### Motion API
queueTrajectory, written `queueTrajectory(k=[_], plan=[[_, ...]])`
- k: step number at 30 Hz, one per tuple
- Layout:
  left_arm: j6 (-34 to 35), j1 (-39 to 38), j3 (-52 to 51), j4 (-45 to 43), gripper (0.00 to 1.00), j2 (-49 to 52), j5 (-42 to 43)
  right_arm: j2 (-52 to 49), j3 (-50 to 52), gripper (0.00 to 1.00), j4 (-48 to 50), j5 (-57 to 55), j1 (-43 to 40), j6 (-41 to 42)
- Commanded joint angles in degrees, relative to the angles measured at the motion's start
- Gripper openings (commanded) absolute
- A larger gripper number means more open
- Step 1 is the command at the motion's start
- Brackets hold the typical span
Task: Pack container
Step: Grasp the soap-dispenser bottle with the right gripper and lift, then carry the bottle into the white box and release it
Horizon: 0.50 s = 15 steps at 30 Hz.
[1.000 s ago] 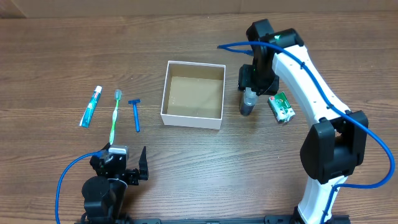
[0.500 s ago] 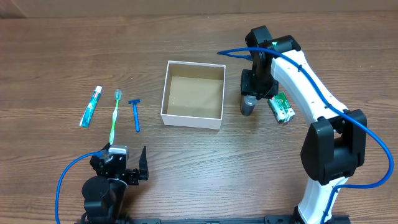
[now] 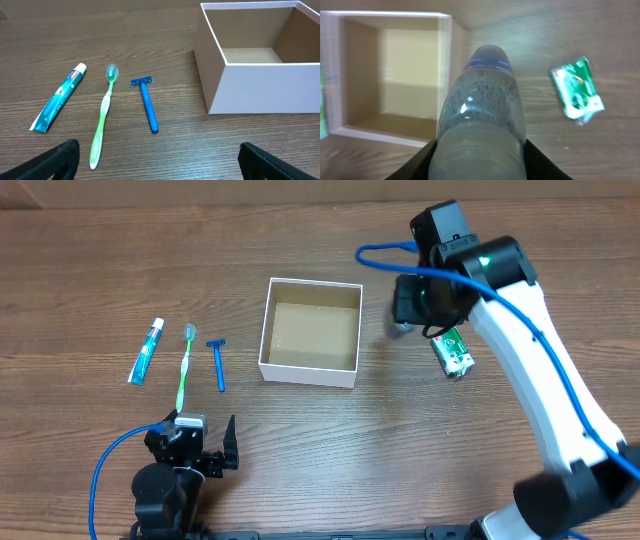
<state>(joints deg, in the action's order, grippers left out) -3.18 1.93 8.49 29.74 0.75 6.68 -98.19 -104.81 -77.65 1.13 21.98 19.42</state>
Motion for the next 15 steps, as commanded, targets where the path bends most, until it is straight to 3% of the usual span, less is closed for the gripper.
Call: queueTrajectory(k=[1,8,15], plan=[[-0.5,0.3,-0.3,0.0,1.0,-0.5,0.4,2.9,-4.7,0.26,0.4,1.9,6.1,2.7],[-0.5,0.3,-0.3,0.0,1.0,-0.5,0.4,-0.2,-4.7,0.26,6.0,3.1,10.6,14.1],[-0.5,0.3,-0.3,0.0,1.0,-0.5,0.4,-9.0,-4.7,0.26,10.0,-2.0,9.2,14.9]])
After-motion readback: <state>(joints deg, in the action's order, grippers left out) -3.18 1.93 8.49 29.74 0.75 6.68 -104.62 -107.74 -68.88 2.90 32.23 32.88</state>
